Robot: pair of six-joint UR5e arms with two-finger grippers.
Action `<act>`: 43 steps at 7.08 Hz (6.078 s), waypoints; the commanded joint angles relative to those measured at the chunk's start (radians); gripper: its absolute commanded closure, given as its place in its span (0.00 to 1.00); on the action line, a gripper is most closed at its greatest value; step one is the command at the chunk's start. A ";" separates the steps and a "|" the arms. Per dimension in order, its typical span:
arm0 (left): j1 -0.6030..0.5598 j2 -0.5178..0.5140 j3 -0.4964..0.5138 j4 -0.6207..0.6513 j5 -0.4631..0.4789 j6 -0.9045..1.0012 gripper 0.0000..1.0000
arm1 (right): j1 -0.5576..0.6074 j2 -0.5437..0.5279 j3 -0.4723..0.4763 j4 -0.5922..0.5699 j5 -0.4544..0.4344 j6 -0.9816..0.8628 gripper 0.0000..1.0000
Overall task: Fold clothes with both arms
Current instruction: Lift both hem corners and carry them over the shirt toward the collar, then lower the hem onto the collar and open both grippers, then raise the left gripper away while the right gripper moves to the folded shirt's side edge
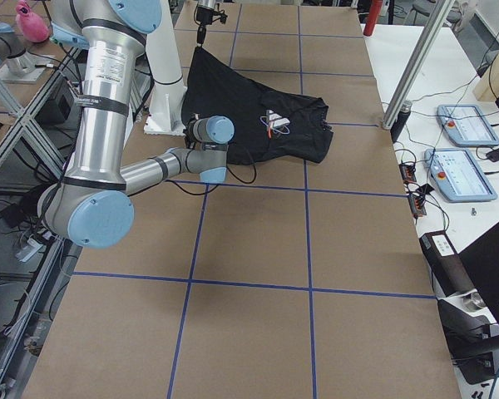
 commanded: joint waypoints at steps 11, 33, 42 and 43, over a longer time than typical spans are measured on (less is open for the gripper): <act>-0.755 -0.539 0.621 -0.004 -0.312 0.221 1.00 | 0.452 0.406 -0.379 -0.005 -0.200 -0.010 1.00; -0.769 -0.762 0.989 -0.019 -0.251 0.233 0.01 | 0.393 0.622 -0.718 -0.041 -0.414 0.019 0.00; -0.801 -0.732 0.871 -0.005 -0.259 0.219 0.01 | 0.160 0.468 -0.347 -0.602 -0.364 0.005 0.01; -0.801 -0.732 0.864 -0.005 -0.259 0.218 0.01 | 0.149 0.461 -0.348 -0.602 -0.377 0.001 0.01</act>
